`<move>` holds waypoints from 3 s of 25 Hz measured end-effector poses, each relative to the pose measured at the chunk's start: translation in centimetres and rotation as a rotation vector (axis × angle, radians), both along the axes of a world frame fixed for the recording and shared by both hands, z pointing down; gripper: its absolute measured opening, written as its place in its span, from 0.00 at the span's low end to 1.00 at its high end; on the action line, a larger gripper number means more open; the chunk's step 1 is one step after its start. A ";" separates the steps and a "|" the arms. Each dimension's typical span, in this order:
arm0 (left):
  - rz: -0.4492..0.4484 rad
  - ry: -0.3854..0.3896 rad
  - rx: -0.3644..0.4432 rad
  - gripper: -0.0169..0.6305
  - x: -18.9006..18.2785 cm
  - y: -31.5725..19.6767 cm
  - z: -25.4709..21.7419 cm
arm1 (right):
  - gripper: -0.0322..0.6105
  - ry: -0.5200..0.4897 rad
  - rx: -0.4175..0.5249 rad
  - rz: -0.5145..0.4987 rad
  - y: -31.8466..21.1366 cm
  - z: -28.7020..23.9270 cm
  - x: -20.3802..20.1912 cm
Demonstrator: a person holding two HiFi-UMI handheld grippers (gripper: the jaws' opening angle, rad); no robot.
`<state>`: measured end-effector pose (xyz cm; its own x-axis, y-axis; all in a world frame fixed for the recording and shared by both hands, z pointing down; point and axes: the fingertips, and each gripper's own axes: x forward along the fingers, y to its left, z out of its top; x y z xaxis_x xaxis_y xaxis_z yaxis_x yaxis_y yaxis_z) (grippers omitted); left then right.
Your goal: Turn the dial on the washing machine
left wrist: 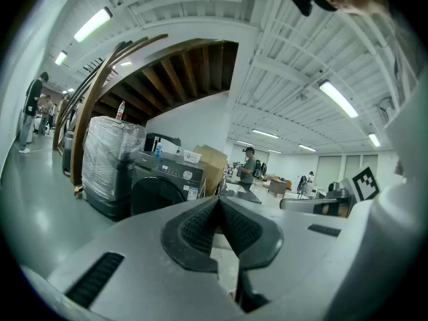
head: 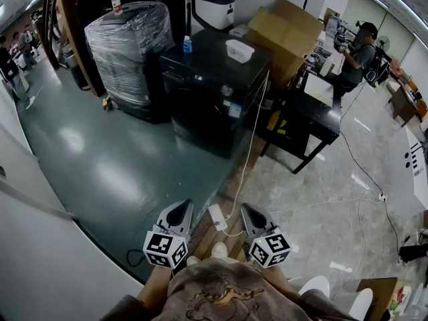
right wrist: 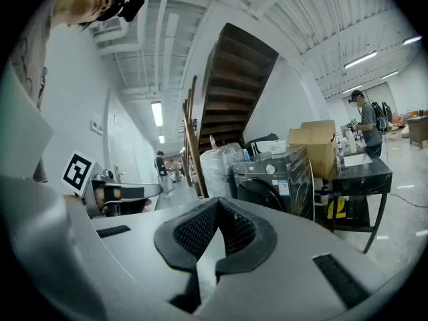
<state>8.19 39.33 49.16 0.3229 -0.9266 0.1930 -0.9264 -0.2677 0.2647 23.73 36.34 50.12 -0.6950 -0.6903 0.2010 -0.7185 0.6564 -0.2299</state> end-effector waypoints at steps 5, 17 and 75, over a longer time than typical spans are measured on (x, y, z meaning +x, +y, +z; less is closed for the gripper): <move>-0.010 -0.003 0.010 0.02 0.1 -0.7 -0.4 | 0.05 -0.002 0.010 -0.004 -0.7 -0.3 0.1; -0.070 -0.001 0.029 0.02 1.5 -2.9 -0.5 | 0.05 -0.027 0.017 -0.038 -3.0 -0.1 2.7; 0.392 -0.002 0.011 0.02 -12.4 -38.5 -9.9 | 0.05 0.050 -0.011 0.329 -34.2 -9.0 -14.9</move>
<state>-4.22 0.81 39.23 0.6526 -0.7348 0.1851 -0.7537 -0.6044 0.2581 8.83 2.18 41.13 -0.4242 -0.8738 0.2376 -0.9022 0.3850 -0.1947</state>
